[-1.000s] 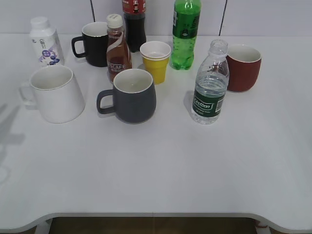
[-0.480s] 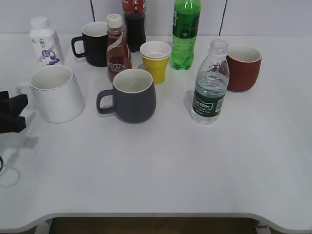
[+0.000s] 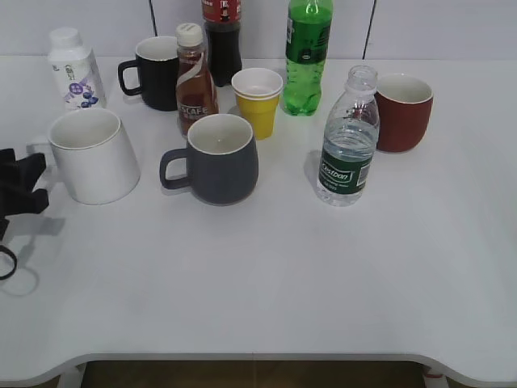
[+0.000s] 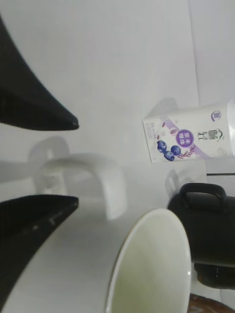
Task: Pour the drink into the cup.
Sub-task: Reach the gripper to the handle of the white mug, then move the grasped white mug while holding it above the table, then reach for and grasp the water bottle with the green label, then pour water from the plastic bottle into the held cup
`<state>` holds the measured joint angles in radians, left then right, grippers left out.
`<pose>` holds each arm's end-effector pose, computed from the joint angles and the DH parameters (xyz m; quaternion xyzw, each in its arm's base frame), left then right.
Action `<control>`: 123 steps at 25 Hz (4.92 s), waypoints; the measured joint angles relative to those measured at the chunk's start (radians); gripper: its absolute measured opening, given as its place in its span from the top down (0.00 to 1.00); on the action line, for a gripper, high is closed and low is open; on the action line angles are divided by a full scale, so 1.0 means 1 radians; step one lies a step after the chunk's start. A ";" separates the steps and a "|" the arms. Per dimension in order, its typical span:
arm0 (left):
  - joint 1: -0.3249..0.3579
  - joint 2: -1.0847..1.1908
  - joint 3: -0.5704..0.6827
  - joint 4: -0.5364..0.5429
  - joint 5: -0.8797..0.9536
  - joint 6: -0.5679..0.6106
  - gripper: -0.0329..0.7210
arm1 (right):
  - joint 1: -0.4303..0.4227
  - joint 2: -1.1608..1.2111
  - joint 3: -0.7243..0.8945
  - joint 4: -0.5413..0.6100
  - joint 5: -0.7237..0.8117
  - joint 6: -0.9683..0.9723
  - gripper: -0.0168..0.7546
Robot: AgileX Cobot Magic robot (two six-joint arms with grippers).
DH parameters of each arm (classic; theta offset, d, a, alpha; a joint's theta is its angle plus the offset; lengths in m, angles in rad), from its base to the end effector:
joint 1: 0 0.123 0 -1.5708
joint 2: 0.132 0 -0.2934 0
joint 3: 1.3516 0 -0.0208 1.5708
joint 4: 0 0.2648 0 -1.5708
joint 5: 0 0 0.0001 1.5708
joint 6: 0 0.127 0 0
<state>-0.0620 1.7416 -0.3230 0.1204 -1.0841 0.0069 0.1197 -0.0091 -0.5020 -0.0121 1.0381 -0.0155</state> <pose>0.2914 -0.0316 0.1194 0.0820 0.7851 -0.0416 0.6125 0.0307 0.0024 0.2711 -0.0568 0.8424 0.0219 0.5354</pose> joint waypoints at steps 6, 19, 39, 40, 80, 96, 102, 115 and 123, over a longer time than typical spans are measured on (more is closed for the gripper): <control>0.000 0.053 -0.080 0.001 0.018 0.000 0.56 | 0.000 0.000 0.000 0.000 0.000 0.000 0.33; 0.000 0.031 -0.123 0.086 0.076 0.011 0.90 | 0.000 0.059 -0.027 0.022 -0.289 -0.080 0.33; -0.081 -0.328 -0.058 0.200 0.158 0.012 0.90 | 0.216 0.853 0.254 -0.064 -1.415 0.182 0.33; -0.092 -0.331 -0.058 0.201 0.165 0.012 0.90 | 0.237 0.925 0.268 -0.077 -1.453 0.197 0.33; -0.478 -0.425 -0.213 0.145 0.706 -0.032 0.90 | 0.528 1.539 -0.431 -0.591 -1.149 -0.300 0.40; -0.478 -0.425 -0.232 0.177 0.775 -0.034 0.90 | 0.551 1.539 -0.450 -0.593 -1.117 -0.763 0.40; -0.521 -0.425 -0.232 0.196 0.815 -0.034 0.90 | 0.551 1.539 -0.452 -0.593 -1.114 -0.847 0.40; -0.545 -0.425 -0.232 0.198 0.847 -0.034 0.90 | 0.551 1.539 -0.452 -0.593 -1.112 -1.033 0.40; -0.545 -0.425 -0.232 0.198 0.853 -0.034 0.90 | 0.551 1.539 -0.452 -0.593 -1.112 -1.063 0.40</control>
<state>-0.6065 1.3164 -0.5553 0.3181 -0.2311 -0.0271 0.6707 1.5301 -0.9540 -0.6054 -0.0738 -1.0782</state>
